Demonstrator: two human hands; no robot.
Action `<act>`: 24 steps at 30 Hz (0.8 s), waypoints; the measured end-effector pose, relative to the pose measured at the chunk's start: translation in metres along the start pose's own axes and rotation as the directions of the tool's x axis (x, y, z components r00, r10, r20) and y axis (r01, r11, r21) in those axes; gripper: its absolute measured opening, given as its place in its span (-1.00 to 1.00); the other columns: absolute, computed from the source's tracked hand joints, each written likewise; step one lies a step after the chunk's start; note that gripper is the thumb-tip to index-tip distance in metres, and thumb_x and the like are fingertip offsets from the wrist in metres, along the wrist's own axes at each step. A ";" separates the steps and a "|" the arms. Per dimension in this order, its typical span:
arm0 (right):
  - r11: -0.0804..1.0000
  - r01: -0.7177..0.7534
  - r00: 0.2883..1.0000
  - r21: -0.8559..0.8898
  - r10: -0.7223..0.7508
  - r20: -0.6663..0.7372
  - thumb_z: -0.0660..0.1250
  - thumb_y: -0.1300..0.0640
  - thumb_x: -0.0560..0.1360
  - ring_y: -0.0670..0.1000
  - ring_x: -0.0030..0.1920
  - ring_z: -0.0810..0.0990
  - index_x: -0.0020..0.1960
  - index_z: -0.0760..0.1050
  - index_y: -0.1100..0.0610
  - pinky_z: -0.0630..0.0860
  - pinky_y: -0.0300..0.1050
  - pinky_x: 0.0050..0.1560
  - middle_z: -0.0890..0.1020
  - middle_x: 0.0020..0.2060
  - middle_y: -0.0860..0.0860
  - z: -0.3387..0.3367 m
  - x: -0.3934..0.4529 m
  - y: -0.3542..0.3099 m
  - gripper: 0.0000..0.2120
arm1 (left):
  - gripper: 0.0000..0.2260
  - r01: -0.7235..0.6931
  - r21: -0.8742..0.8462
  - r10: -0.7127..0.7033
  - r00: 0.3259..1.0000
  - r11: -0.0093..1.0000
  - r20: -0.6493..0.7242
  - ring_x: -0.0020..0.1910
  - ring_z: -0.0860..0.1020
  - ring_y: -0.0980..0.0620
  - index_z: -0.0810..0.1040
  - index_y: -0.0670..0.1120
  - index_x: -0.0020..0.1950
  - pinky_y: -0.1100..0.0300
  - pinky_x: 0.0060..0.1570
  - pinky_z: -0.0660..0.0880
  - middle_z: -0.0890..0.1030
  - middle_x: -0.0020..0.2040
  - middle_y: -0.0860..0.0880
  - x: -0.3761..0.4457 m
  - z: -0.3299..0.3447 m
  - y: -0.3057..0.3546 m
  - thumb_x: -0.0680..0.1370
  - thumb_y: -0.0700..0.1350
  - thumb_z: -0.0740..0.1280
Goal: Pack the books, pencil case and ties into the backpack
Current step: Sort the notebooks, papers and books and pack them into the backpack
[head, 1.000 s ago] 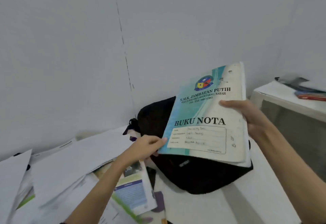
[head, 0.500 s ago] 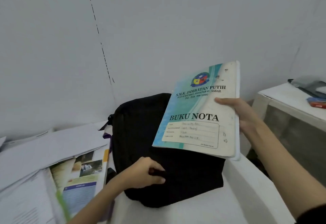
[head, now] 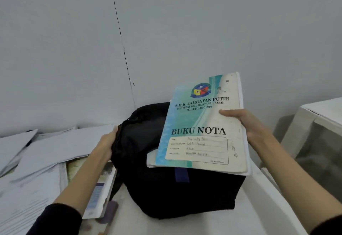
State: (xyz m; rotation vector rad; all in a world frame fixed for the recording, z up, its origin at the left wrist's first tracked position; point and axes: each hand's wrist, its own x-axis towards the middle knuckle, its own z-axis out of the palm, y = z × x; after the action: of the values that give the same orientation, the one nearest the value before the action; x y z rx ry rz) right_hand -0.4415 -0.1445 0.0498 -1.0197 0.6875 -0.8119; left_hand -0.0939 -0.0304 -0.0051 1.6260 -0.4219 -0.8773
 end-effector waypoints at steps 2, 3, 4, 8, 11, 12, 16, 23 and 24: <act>0.999 -0.008 0.999 -0.051 0.006 -0.045 0.52 0.27 0.14 0.30 0.07 0.62 0.27 0.47 0.24 0.61 0.18 -0.15 0.61 0.13 0.26 -0.010 0.004 0.002 -0.31 | -0.43 0.027 0.124 -0.038 0.995 0.992 0.087 0.00 0.58 -0.07 0.60 -0.21 0.02 0.10 0.06 0.49 0.64 0.01 -0.10 0.002 0.001 0.016 0.46 0.31 0.27; 0.997 -0.012 0.997 -0.074 0.006 -0.081 0.54 0.28 0.12 0.31 0.07 0.61 0.28 0.47 0.25 0.61 0.21 -0.13 0.60 0.13 0.27 -0.014 0.005 0.003 -0.27 | -0.41 0.000 0.229 -0.028 0.992 0.973 0.119 -0.03 0.60 -0.08 0.61 -0.22 -0.02 0.09 0.05 0.50 0.66 -0.06 -0.12 0.000 0.004 0.024 0.42 0.33 0.31; 0.996 -0.012 0.991 -0.088 0.001 -0.132 0.52 0.31 0.16 0.30 0.04 0.63 0.27 0.47 0.27 0.61 0.23 -0.13 0.62 0.10 0.27 -0.017 0.007 0.007 -0.32 | -0.48 -0.063 0.305 0.030 0.993 0.950 0.113 -0.09 0.59 -0.09 0.59 -0.25 -0.08 0.12 -0.04 0.50 0.64 -0.12 -0.13 -0.001 0.009 0.032 0.44 0.25 0.35; 0.997 0.077 0.920 -0.014 -0.077 -0.385 0.32 0.44 0.40 0.16 -0.20 0.68 0.12 0.52 0.34 0.65 0.06 -0.20 0.65 -0.03 0.24 -0.015 0.009 0.034 -0.71 | -0.71 -0.423 0.238 0.459 0.879 0.874 -0.127 -0.26 0.42 -0.04 0.43 -0.17 -0.30 0.15 -0.30 0.31 0.47 -0.32 -0.10 -0.005 0.035 0.064 0.57 -0.06 0.29; 0.986 0.146 0.828 0.086 -0.074 -0.556 0.30 0.43 0.44 0.17 -0.14 0.62 0.14 0.49 0.36 0.58 -0.01 -0.15 0.62 0.00 0.24 0.003 0.014 0.065 -0.72 | -0.73 -0.618 0.316 0.673 0.733 0.720 -0.097 -0.35 0.35 0.04 0.44 -0.20 -0.24 0.22 -0.36 0.28 0.42 -0.35 -0.04 -0.018 0.063 0.084 0.60 -0.08 0.23; 0.984 0.150 0.789 0.097 -0.060 -0.611 0.30 0.42 0.45 0.16 -0.12 0.60 0.16 0.48 0.36 0.55 -0.03 -0.13 0.61 0.03 0.24 0.011 0.016 0.075 -0.72 | -0.76 -0.675 0.364 0.734 0.678 0.642 -0.036 -0.33 0.39 0.07 0.49 -0.19 -0.20 0.28 -0.36 0.30 0.47 -0.33 -0.01 -0.025 0.074 0.089 0.60 -0.09 0.22; 0.980 0.116 0.733 0.162 0.026 -0.680 0.23 0.37 0.51 0.11 -0.09 0.55 0.19 0.46 0.31 0.49 -0.08 -0.05 0.59 0.03 0.19 0.040 0.014 0.101 -0.75 | -0.75 -0.825 0.413 0.834 0.503 0.385 0.227 -0.10 0.55 0.04 0.62 -0.16 0.05 0.19 -0.06 0.45 0.64 -0.08 -0.01 -0.048 0.107 0.093 0.61 -0.04 0.22; 0.956 0.066 0.709 0.287 0.158 -0.687 0.19 0.42 0.49 0.12 -0.21 0.54 -0.02 0.44 0.22 0.52 0.04 -0.17 0.57 -0.04 0.20 0.035 0.006 0.113 -0.84 | -0.77 -0.860 0.393 0.864 0.440 0.326 0.245 -0.03 0.57 0.10 0.63 -0.11 0.13 0.34 -0.03 0.41 0.63 -0.02 0.08 -0.054 0.094 0.102 0.60 -0.07 0.24; 0.963 0.088 0.682 0.255 0.129 -0.720 0.21 0.44 0.47 0.15 -0.15 0.55 -0.08 0.44 0.22 0.53 0.08 -0.08 0.59 0.00 0.21 0.030 0.005 0.112 -0.84 | -0.78 -0.865 0.388 0.883 0.419 0.318 0.209 -0.03 0.57 0.14 0.64 -0.12 0.13 0.43 -0.06 0.38 0.61 -0.04 0.12 -0.055 0.088 0.106 0.59 -0.09 0.26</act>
State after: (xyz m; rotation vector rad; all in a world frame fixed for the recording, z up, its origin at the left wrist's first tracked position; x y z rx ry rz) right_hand -0.3864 -0.1021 -0.0429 -0.3914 1.2322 -1.2806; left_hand -0.1748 -0.0794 0.1096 1.4549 -1.4240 0.1540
